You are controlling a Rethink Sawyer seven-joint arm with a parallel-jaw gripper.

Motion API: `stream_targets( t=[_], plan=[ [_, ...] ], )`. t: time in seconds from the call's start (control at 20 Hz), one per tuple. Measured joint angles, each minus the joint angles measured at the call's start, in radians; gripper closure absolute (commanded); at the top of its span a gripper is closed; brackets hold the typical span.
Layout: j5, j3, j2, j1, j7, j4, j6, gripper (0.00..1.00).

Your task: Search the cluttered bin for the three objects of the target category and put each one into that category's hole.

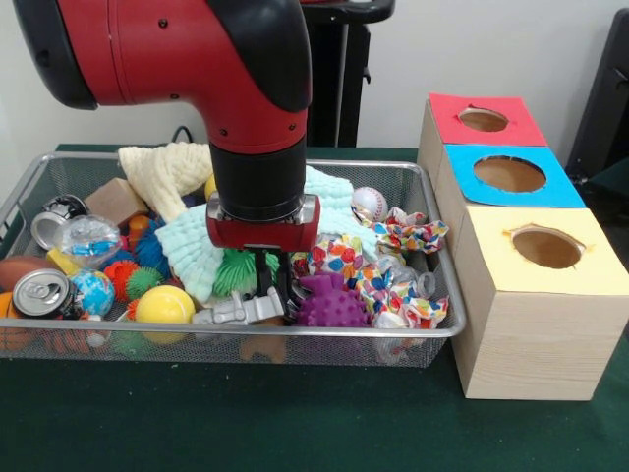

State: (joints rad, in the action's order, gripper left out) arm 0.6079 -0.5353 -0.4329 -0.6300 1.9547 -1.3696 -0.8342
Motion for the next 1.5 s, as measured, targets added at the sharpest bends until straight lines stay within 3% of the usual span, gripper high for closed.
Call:
stream_targets(
  t=[0.35, 1.05, 1.5],
  plan=[
    [-0.013, -0.004, -0.015, -0.012, 0.0, -0.009, -0.007, 1.0],
    [-0.101, -0.029, -0.231, -0.114, 0.0, -0.078, -0.152, 1.0],
    [-0.111, -0.032, -0.294, -0.128, 0.0, -0.138, -0.161, 1.0]
  ],
)
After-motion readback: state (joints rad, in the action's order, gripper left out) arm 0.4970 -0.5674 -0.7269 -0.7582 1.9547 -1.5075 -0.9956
